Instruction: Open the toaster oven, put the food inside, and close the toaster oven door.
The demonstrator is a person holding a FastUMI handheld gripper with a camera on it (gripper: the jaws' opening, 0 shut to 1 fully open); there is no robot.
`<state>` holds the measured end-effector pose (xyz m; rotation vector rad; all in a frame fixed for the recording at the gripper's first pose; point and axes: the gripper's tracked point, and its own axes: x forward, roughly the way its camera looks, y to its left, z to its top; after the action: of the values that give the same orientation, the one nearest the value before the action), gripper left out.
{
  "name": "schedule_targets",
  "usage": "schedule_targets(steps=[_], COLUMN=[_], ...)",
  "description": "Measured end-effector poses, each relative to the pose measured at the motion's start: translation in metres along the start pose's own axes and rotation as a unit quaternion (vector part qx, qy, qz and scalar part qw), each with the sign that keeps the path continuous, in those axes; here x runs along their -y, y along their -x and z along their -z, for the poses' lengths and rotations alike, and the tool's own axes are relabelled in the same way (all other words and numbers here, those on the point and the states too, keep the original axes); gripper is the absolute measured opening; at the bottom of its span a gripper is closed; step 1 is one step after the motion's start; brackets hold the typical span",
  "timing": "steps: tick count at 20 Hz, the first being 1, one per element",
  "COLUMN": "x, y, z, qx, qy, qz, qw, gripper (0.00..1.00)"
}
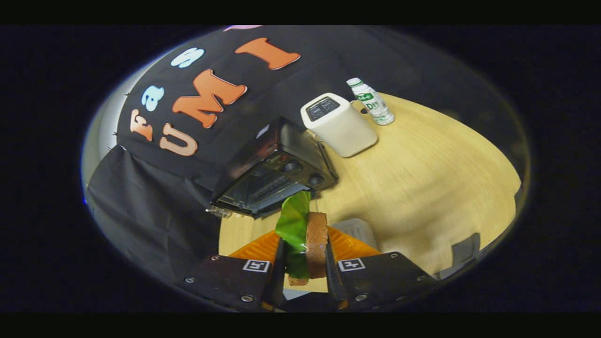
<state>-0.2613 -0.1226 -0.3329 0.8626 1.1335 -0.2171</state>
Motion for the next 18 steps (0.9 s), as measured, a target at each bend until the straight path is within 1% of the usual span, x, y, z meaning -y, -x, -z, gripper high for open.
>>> schedule_targets(steps=[6,9,12,14,18], x=[-0.06,-0.084,-0.099,-0.1,-0.099], y=[-0.063,-0.098,-0.13,-0.149,-0.179], z=[0.014,0.009,-0.001,-0.006,-0.008], qx=[0.008,0.029,0.062,0.082,0.106], qy=[-0.029,-0.063,-0.115,-0.136,-0.146], qz=[-0.044,-0.063,-0.079,-0.077,-0.07], qw=[0.999,0.996,0.988,0.984,0.981], gripper=[0.38,0.39,0.38,0.38,0.38])
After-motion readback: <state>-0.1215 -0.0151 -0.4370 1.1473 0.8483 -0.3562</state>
